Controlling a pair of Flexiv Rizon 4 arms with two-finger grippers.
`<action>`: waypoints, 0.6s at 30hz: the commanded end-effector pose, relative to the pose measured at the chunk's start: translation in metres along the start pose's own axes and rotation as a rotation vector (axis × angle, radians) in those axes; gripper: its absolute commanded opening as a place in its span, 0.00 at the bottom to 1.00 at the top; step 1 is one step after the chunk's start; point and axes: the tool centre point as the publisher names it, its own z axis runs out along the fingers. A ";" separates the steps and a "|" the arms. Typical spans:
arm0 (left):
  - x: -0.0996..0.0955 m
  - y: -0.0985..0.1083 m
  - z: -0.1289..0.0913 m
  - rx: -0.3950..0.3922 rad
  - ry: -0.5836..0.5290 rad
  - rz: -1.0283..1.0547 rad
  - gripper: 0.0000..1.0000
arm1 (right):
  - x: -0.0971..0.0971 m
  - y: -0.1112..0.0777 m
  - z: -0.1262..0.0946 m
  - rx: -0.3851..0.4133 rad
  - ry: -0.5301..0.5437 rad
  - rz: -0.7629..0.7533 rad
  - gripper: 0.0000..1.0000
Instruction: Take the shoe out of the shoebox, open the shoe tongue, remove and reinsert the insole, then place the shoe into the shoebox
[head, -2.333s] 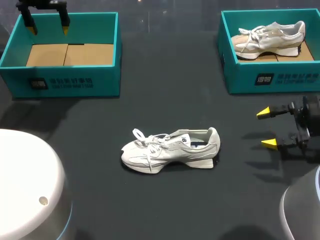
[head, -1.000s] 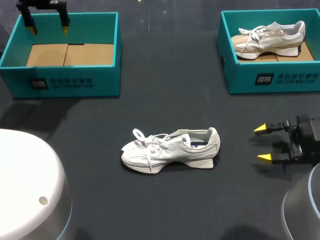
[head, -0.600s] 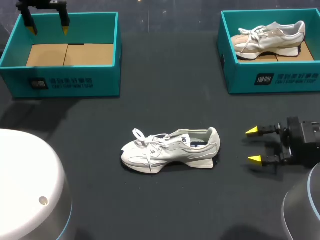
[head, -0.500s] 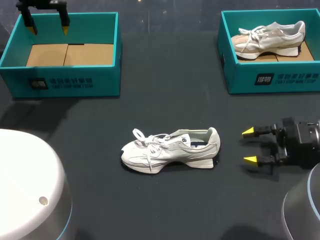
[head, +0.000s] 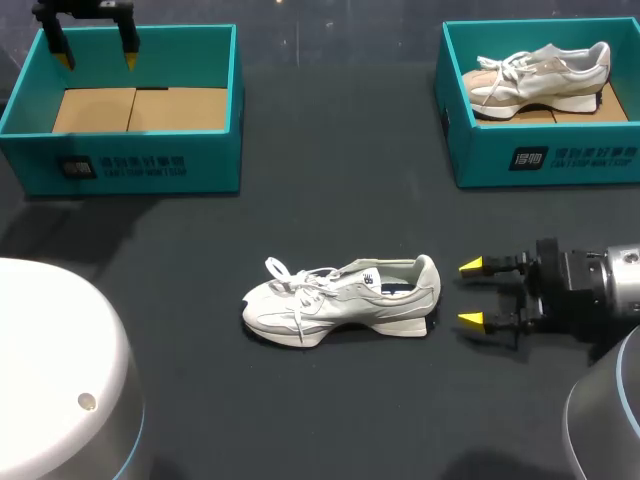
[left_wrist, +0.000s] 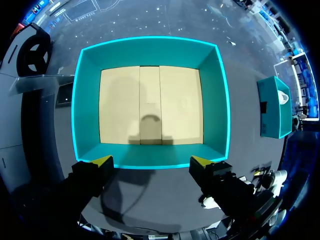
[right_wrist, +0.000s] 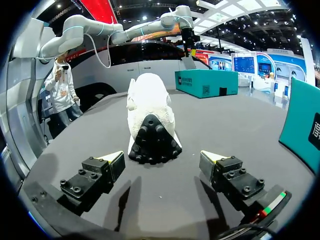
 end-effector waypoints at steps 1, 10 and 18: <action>0.000 0.000 0.000 0.000 0.000 0.000 1.00 | -0.002 0.000 0.016 -0.002 0.000 0.003 1.00; 0.000 0.000 0.000 0.000 0.000 0.000 1.00 | 0.002 0.005 0.033 -0.026 0.004 -0.013 1.00; 0.000 0.000 0.000 0.000 0.000 0.000 1.00 | 0.008 0.011 0.045 -0.035 0.017 -0.027 1.00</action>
